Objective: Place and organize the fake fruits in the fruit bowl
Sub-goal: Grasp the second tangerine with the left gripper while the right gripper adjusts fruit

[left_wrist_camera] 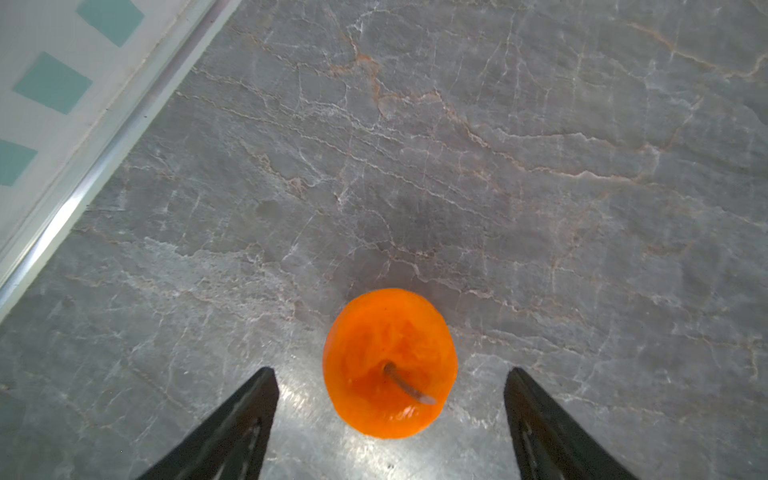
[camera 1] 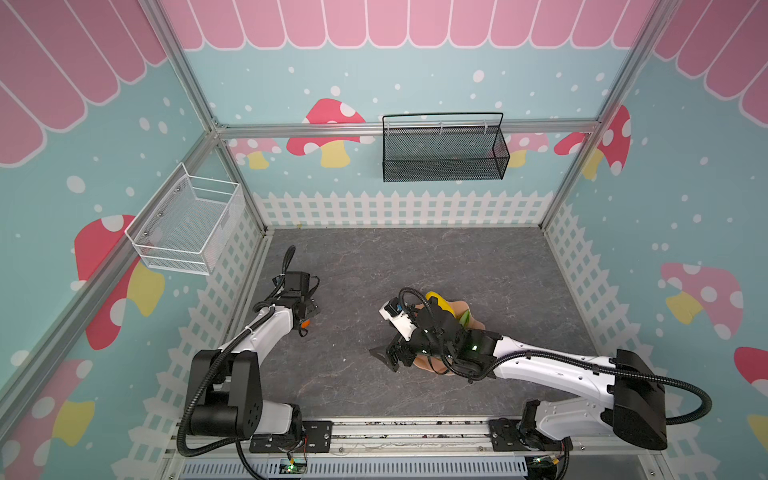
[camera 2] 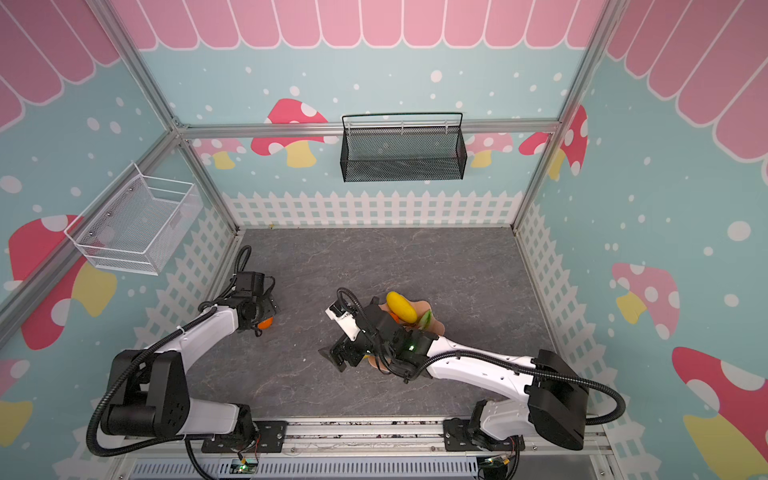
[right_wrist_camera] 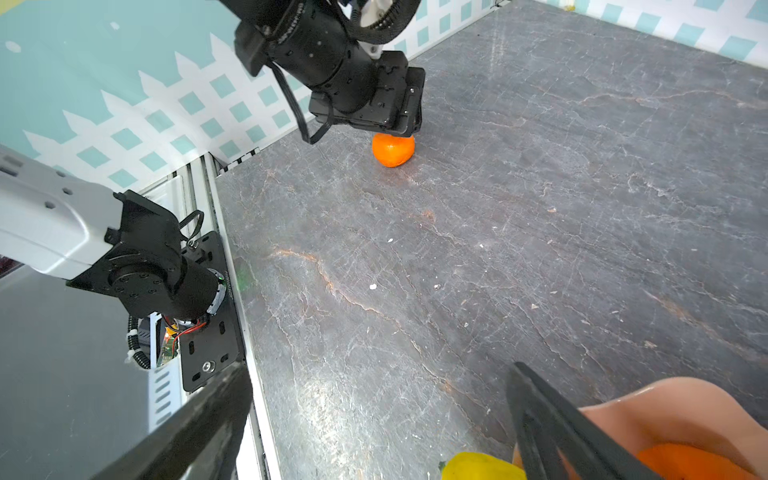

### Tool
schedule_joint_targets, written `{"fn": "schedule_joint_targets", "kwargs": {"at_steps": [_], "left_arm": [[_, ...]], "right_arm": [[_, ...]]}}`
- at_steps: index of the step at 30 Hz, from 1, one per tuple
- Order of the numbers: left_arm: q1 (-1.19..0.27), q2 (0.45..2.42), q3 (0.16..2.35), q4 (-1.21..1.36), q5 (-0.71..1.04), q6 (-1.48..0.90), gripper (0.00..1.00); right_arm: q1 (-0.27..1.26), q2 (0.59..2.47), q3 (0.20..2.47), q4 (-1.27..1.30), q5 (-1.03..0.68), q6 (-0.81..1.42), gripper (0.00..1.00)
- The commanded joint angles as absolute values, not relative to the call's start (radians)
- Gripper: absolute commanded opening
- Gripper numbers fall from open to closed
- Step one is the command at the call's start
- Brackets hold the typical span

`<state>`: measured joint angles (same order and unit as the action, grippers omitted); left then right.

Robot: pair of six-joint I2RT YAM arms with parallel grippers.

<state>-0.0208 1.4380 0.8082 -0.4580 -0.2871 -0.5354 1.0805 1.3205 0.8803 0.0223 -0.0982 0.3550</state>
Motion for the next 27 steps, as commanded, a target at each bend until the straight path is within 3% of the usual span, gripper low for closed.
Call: {"fn": "schedule_joint_targets", "kwargs": {"at_steps": [1,9,16,19,27], "left_arm": [[-0.015,1.475,0.834,-0.443,-0.241,-0.553,0.83],[-0.015,1.549,0.838,-0.427,-0.187,-0.559,0.69],[-0.037,1.515,0.820,-0.402,-0.104,-0.561,0.47],[-0.154,1.410,0.837,-0.433,-0.134,-0.561,0.47],[-0.664,1.246,1.035,-0.461,-0.203,-0.481,0.47]], "right_arm": [[1.072,1.295,0.866,0.043,-0.092,0.334,0.98],[1.020,1.283,0.833,0.044,-0.138,0.370,0.98],[0.973,1.131,0.715,0.052,-0.127,0.448,0.98],[0.917,0.993,0.622,-0.004,-0.074,0.529,0.98],[0.768,0.558,0.462,-0.277,0.008,0.699,0.98]]}}
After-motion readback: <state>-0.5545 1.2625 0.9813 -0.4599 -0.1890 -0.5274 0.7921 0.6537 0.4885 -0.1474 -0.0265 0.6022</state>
